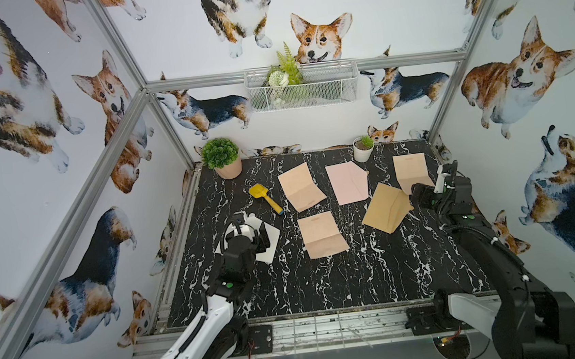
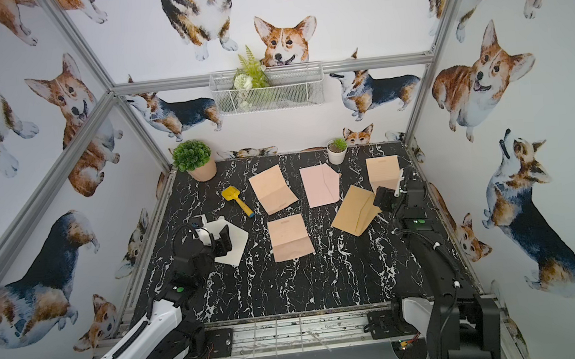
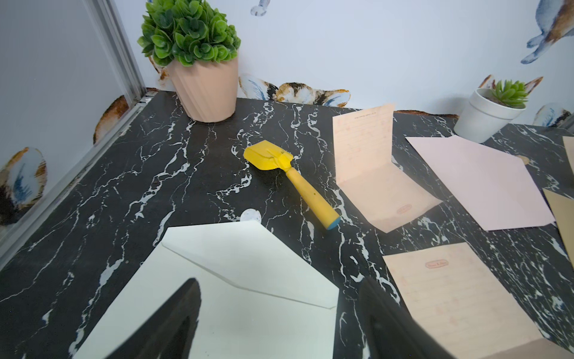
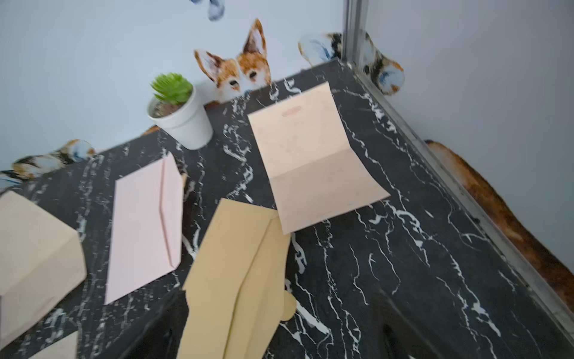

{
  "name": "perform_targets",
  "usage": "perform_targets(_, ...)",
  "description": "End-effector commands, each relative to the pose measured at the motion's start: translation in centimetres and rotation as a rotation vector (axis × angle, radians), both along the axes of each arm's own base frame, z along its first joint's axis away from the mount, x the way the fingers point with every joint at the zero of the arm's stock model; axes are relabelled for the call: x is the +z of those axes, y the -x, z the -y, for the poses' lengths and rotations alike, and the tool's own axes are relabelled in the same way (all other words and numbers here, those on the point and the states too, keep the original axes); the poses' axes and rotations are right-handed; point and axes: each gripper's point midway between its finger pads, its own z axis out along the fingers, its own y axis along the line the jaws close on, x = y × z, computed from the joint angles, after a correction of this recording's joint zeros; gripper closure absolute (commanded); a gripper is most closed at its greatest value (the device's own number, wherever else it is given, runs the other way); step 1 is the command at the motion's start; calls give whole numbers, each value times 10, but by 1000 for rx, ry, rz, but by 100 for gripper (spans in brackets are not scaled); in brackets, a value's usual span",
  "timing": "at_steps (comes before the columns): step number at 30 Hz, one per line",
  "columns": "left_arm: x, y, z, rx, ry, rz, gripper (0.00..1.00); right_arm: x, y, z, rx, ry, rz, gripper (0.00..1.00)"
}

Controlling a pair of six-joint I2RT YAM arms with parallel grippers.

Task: Take the letter paper out of the envelope
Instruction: Reset both arms

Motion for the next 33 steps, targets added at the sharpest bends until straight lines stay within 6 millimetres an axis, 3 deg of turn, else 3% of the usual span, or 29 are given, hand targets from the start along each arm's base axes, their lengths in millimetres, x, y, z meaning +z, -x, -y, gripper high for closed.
perform_targets(1, 8, 0, -12, 64, -11, 43, 18, -30, -15, 11, -22, 44, 10, 6)
perform_targets(6, 10, 0, -22, 104, -48, 46, 9, -71, -31, 10, -6, 77, 41, 10)
perform_targets(9, 8, -2, -20, 89, -38, 39, 4, -70, -33, -14, 96, 170, 40, 10)
perform_targets(11, 8, -4, -23, 101, -31, 30, 2, -68, -29, -28, 134, 267, 166, 9)
perform_targets(13, 5, -7, -29, 129, -21, 6, 2, -71, -17, -18, 80, 243, 162, 5)
perform_targets(15, 7, -11, -34, 138, -44, 5, 2, -75, -22, -20, 93, 235, 183, 5)
perform_targets(17, 11, -14, -38, 136, -131, 30, 2, -78, -20, -21, 99, 250, 169, 2)
perform_targets(19, 8, -14, -54, 208, -215, 54, 0, -78, -19, -21, 98, 245, 157, 0)
perform_targets(23, -26, -14, -73, 259, -233, 17, 0, -77, -21, -21, 99, 250, 165, 0)
perform_targets(27, -35, -34, -86, 292, -221, -43, 0, -78, -22, -22, 103, 246, 163, 0)
perform_targets(33, -40, -77, -86, 242, -155, -46, 0, -78, -22, -21, 102, 247, 159, 0)
